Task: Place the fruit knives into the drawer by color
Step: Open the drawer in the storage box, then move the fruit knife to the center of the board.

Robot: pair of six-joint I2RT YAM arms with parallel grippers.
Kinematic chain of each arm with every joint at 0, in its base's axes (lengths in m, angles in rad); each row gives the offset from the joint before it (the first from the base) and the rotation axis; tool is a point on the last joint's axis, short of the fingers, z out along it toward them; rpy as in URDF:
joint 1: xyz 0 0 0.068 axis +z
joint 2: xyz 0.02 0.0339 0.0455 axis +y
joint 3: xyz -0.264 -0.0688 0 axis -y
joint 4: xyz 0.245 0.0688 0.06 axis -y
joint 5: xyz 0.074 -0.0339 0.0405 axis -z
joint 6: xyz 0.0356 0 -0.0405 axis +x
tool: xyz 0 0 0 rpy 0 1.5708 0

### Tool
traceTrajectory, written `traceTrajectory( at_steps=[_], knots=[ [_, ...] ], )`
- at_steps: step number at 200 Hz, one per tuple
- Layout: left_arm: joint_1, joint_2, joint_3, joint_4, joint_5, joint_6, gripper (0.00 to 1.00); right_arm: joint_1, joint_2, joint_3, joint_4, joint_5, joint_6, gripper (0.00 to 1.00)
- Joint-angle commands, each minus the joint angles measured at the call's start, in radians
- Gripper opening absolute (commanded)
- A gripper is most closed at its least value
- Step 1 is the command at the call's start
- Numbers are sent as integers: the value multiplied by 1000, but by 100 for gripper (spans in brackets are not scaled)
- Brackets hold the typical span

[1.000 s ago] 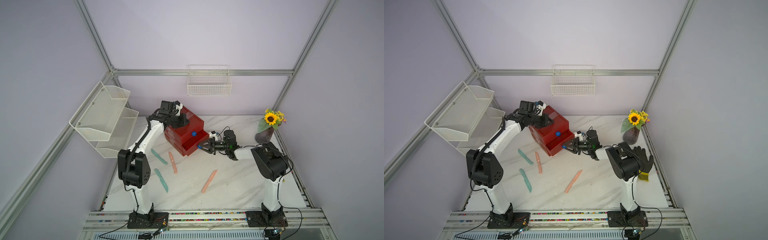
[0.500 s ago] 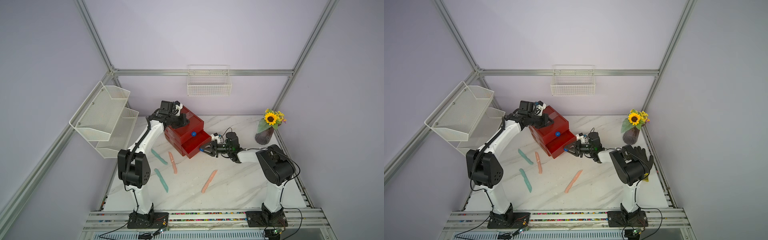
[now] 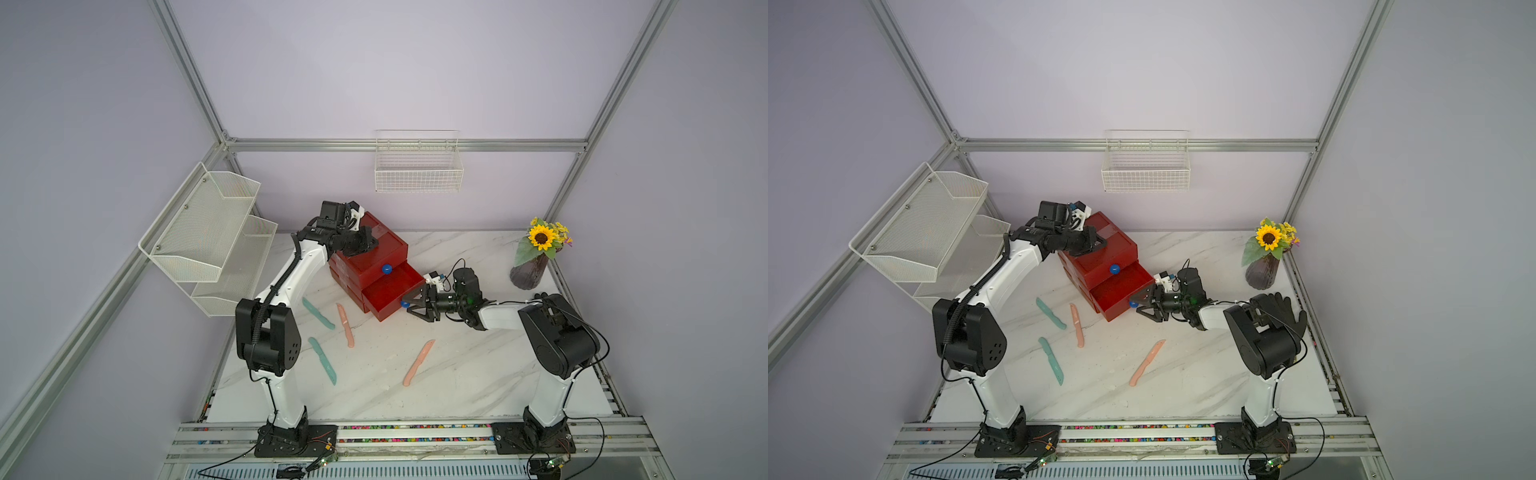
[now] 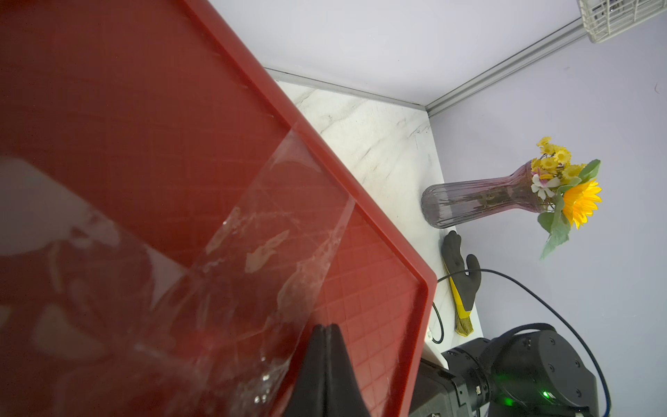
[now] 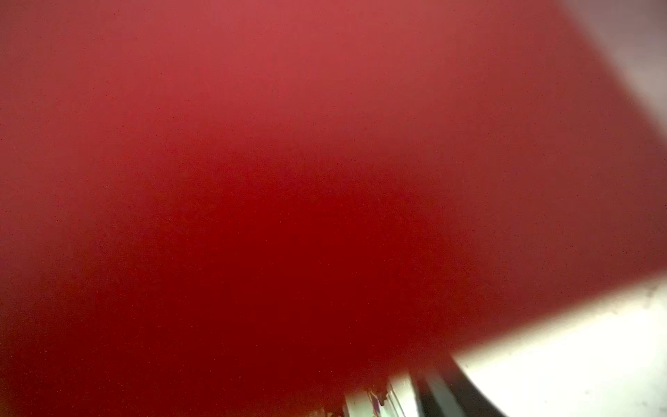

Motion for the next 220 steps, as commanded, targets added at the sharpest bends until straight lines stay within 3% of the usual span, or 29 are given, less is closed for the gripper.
traceTrajectory(
  at_steps=[1,23,40,63,82,92,117,144,186,220],
  knots=[
    [9,33,9,-64,-40,-14,3,13,-120,3,-125,57,-74,93],
    [9,31,15,-54,-25,-25,6,14,-234,-18,-227,105,-110,97],
    [8,31,35,-50,-15,-31,17,14,-315,-12,-351,142,-145,97],
    [9,18,77,-51,-19,-39,51,18,-395,22,-543,211,-192,97],
    [7,-1,120,-61,-22,-46,87,40,-439,76,-717,306,-225,97],
    [6,-21,135,-67,-22,-45,99,61,-452,97,-774,351,-233,97],
    [6,-114,116,-100,-45,-34,100,137,-434,151,-939,478,-222,97],
    [-1,-278,2,-138,-97,-21,100,224,-403,163,-1039,600,-138,96],
    [-112,-547,-157,-229,-226,19,100,366,-347,158,-1092,755,72,92],
    [-139,-761,-310,-247,-235,-1,100,449,-303,133,-1091,846,211,85]
  ],
)
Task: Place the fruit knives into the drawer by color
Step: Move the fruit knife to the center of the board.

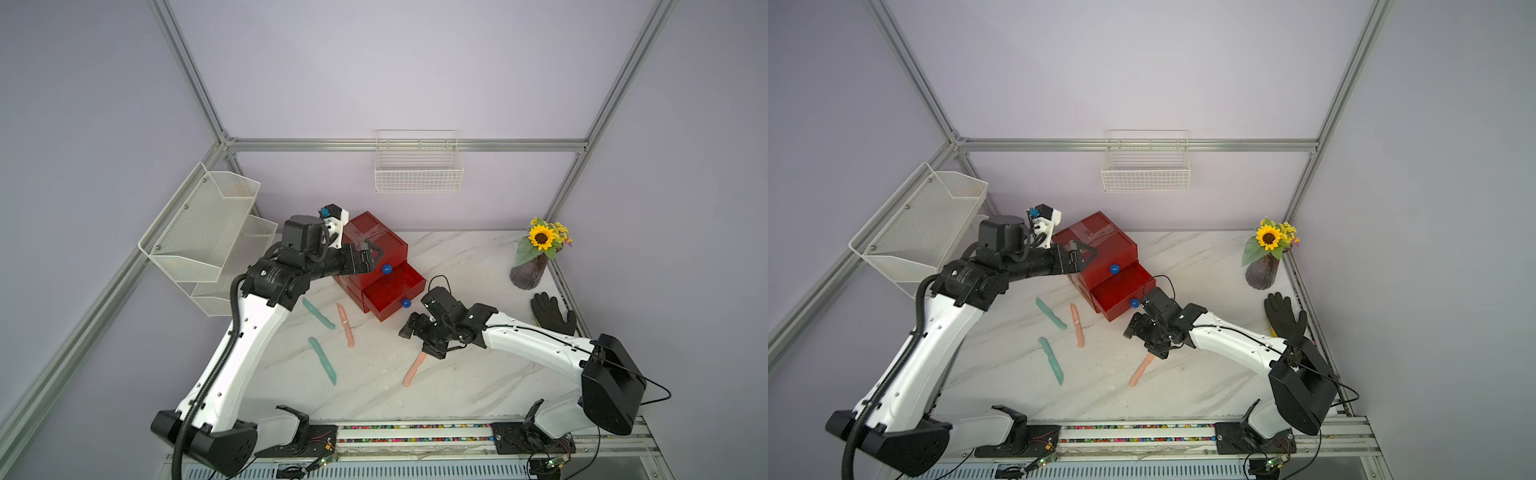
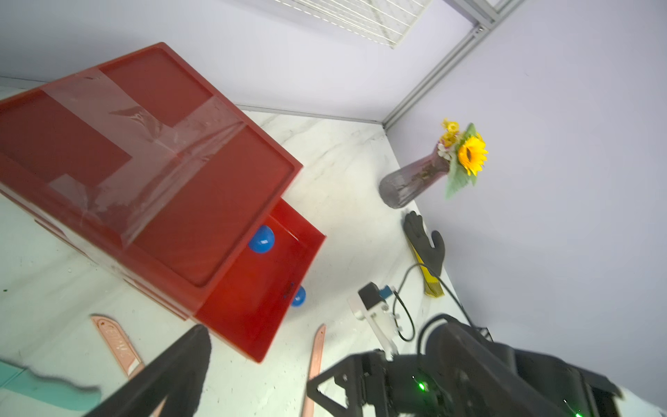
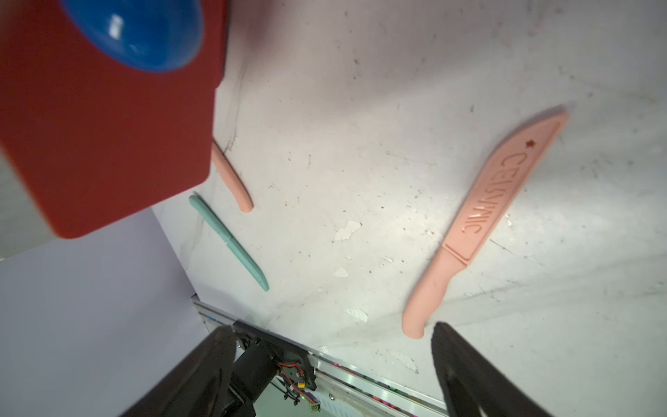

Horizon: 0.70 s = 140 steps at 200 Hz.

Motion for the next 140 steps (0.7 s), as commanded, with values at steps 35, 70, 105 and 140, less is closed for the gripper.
traceTrajectory(
  at_steps=[35,70,105,140],
  knots=[
    [-6,-264,-180,-112,-46,11,100,94,110,-10,-29,149,191,81],
    [-7,-329,-177,-216,-55,41,100,98,153,-67,26,160,212,70],
    [-5,-344,-141,-277,-89,48,100,78,186,-120,67,164,182,61],
    [-6,-351,-153,-272,-124,26,100,62,238,-110,97,130,128,57]
  ],
)
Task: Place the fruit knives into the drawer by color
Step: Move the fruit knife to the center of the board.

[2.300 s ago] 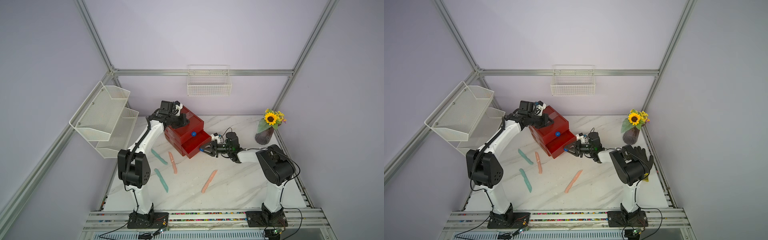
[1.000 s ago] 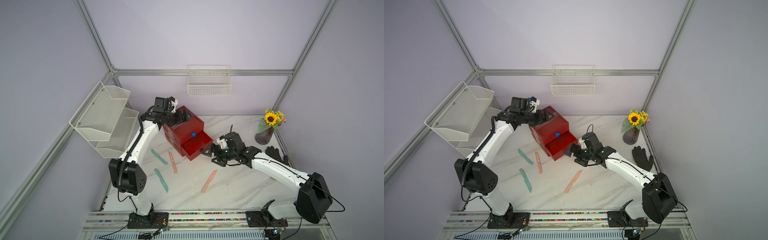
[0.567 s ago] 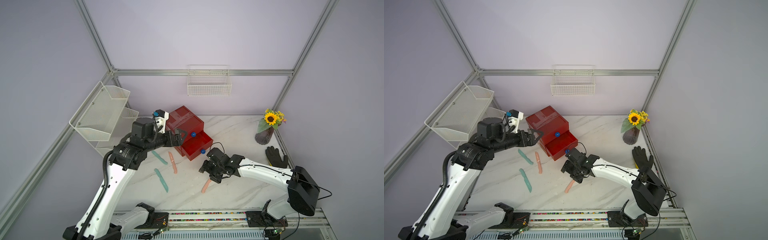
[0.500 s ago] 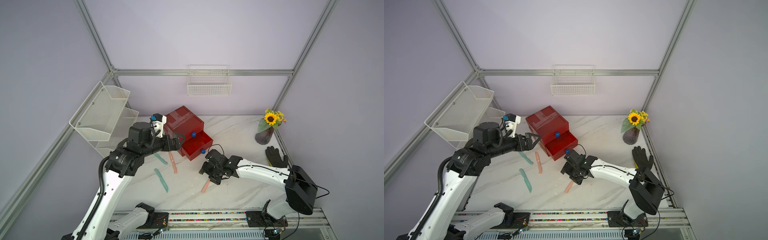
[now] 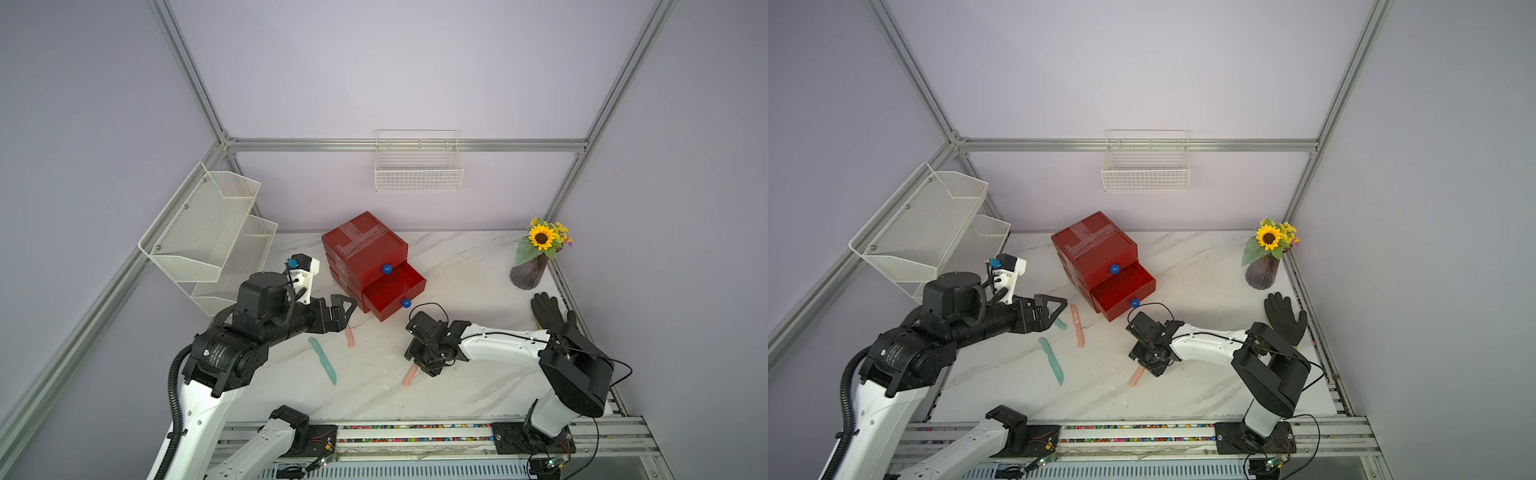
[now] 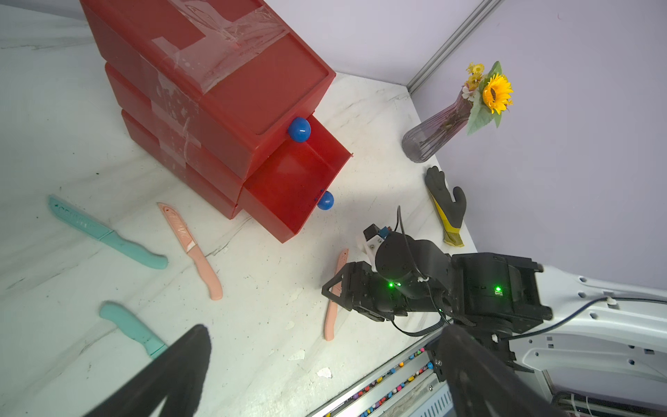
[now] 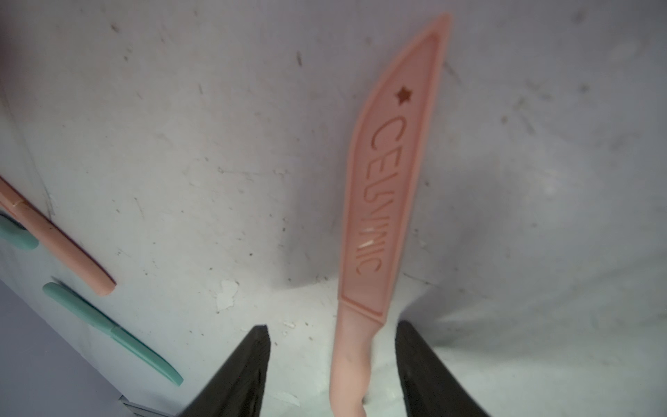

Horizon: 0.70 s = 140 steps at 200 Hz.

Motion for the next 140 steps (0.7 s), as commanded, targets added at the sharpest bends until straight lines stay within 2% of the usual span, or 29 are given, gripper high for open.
traceTrajectory(
  at_steps=[1,35,58,105,140],
  knots=[
    [-2,-7,17,-14,-41,3,100,-12,78,-17,13,-4,-44,56],
    [-1,-9,16,-13,-84,-5,100,-13,145,40,-55,-35,-95,45],
    [-1,-13,18,-11,-104,-5,100,-14,163,65,-127,-37,-129,33],
    [-1,-6,19,2,-100,-6,100,-26,243,148,-299,39,-289,28],
    [-1,10,23,9,-85,-1,100,-84,212,109,-358,128,-367,25]
  ],
)
